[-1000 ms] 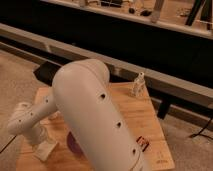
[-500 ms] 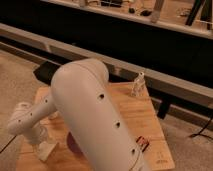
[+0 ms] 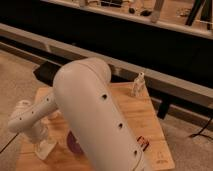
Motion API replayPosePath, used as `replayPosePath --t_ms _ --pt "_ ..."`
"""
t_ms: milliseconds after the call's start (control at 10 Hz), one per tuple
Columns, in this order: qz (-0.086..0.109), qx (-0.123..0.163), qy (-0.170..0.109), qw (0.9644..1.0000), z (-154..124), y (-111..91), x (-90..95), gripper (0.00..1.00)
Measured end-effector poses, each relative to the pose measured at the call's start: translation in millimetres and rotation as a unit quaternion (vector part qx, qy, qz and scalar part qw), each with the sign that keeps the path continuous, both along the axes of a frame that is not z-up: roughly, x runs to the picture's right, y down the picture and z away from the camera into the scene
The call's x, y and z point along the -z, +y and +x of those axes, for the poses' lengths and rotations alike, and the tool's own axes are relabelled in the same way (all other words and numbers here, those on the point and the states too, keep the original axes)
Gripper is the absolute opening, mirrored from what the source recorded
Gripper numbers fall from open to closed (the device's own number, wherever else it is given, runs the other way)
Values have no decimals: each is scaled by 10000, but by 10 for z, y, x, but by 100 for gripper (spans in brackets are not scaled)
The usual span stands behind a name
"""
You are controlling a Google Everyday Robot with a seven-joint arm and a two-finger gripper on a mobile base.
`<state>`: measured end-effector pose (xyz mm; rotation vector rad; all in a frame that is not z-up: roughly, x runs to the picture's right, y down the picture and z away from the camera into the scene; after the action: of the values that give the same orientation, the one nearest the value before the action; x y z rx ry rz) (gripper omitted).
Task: Place the white sponge in the ceramic bowl
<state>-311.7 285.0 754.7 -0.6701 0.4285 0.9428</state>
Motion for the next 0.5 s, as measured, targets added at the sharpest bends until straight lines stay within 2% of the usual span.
replayPosePath --t_ms 500 --pt "27 -40 3 10000 7 -76 53 0"
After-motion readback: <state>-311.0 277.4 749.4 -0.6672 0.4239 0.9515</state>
